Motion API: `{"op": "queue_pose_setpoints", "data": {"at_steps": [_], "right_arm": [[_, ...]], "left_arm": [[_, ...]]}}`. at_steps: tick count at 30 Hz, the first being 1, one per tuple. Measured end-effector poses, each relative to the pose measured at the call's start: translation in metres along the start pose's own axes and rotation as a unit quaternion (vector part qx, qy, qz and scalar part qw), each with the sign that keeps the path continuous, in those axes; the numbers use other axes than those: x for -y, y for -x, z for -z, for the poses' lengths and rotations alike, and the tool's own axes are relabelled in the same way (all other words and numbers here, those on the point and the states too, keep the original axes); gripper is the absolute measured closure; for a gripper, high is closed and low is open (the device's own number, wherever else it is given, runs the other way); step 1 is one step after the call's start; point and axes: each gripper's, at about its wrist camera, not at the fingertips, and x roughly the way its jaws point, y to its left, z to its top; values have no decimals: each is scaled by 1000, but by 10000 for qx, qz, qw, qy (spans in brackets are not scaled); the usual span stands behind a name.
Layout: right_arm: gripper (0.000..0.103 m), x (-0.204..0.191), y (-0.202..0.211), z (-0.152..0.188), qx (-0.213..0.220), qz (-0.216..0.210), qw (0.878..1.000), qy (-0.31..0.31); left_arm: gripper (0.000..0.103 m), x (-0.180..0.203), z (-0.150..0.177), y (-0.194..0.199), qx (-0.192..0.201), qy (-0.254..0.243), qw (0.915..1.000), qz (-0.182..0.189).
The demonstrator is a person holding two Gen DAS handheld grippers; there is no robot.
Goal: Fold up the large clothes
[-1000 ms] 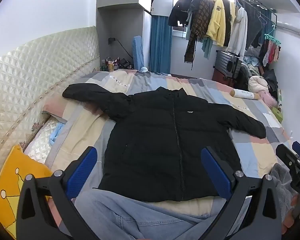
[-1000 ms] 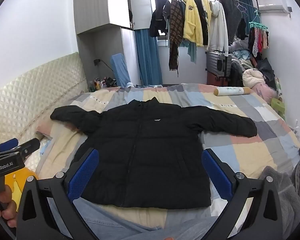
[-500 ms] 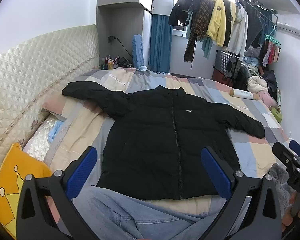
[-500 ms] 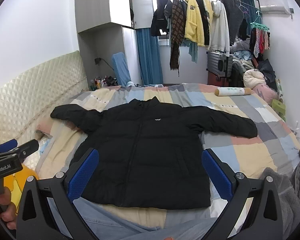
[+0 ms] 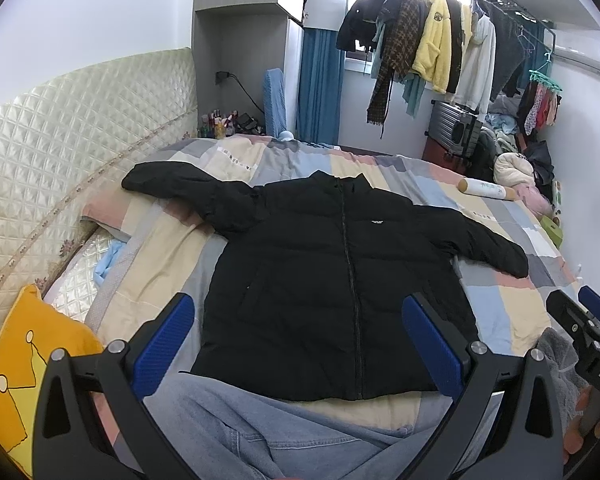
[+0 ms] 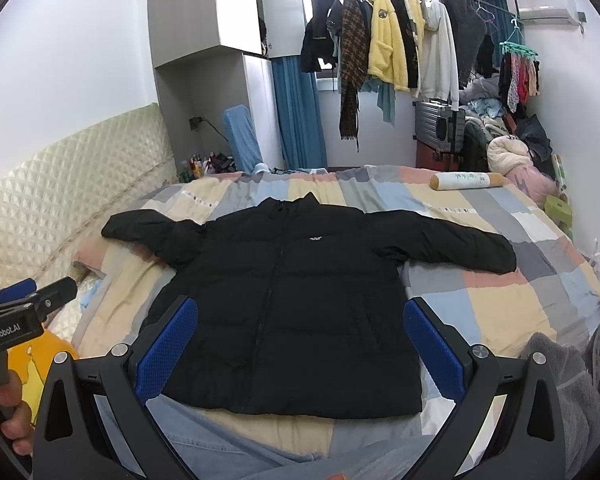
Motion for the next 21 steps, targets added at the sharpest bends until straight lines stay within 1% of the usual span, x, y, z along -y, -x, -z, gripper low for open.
{"op": "queue_pose_setpoints", "data": {"at_steps": [8,21], "right_arm": [[0,0,0,2,-22,65,10000,46],[0,6,-3,4,-76,56,10000,25]], "left_arm": [[0,0,0,-4,-92,-16,10000,-22],[0,4,2,-9,-177,-42,9998,0]]}}
